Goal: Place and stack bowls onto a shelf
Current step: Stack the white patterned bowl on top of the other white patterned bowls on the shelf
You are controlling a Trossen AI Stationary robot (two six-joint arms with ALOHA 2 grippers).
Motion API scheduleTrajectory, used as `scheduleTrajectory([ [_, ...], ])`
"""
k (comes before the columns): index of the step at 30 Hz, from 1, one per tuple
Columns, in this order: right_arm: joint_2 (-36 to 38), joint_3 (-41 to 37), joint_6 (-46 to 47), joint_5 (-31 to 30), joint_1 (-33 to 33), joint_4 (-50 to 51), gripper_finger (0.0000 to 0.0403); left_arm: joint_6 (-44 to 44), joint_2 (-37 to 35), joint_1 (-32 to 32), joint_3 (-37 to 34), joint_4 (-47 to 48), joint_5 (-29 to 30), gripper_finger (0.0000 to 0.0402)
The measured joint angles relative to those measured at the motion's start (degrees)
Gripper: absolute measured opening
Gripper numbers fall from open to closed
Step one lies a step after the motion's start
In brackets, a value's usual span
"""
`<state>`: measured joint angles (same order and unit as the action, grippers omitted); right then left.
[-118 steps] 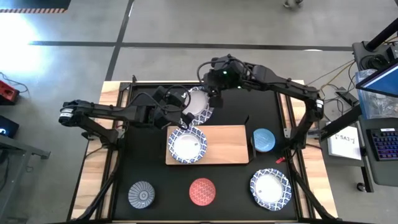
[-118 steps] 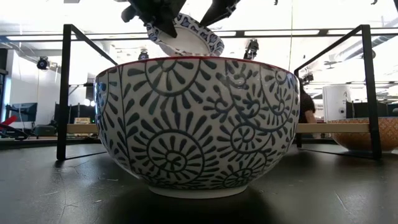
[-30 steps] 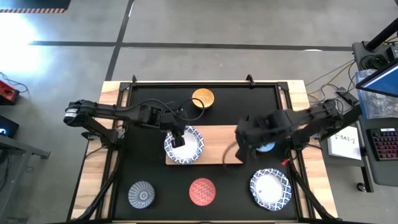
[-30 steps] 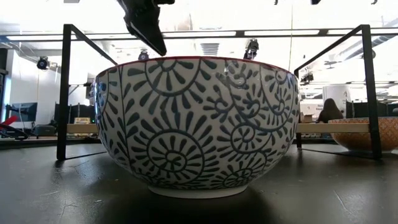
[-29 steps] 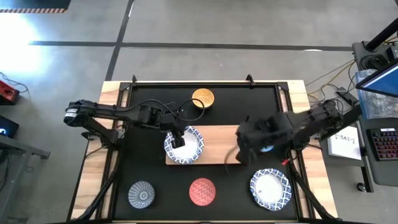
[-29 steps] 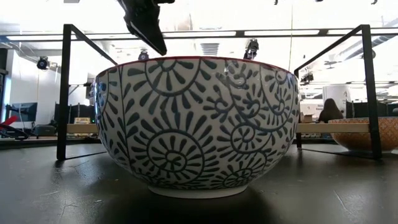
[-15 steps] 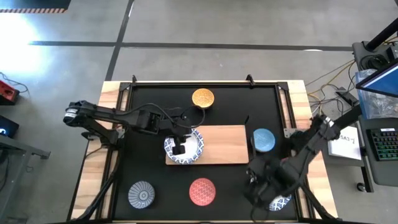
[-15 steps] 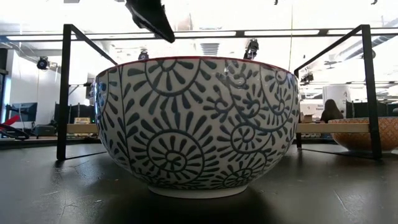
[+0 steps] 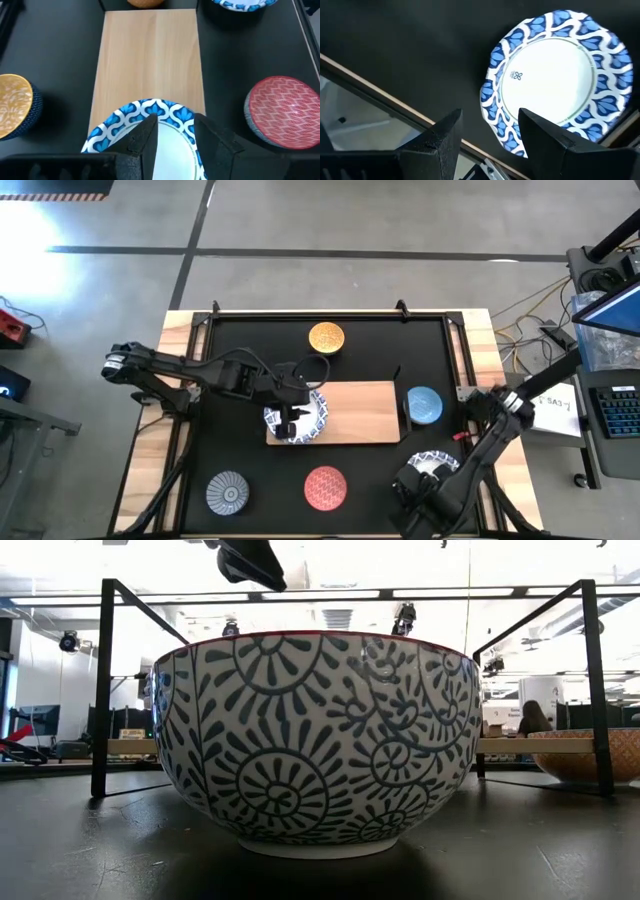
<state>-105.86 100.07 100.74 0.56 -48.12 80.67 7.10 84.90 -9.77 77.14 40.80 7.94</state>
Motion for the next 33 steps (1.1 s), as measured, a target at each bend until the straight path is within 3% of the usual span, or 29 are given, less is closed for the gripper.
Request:
scheduleTrajectory([
  [19, -8.19, -0.42, -4.0, 2.47, 0.47, -2.08, 0.0182, 0.45, 0.0, -2.87, -0.02, -0.07, -0.08, 0.011],
  [33, -7.58, -9.19, -3.21, 5.47, 0.92, -7.35, 0.0181, 0.45, 0.0, -3.05, -0.02, 0.45, -0.08, 0.011],
])
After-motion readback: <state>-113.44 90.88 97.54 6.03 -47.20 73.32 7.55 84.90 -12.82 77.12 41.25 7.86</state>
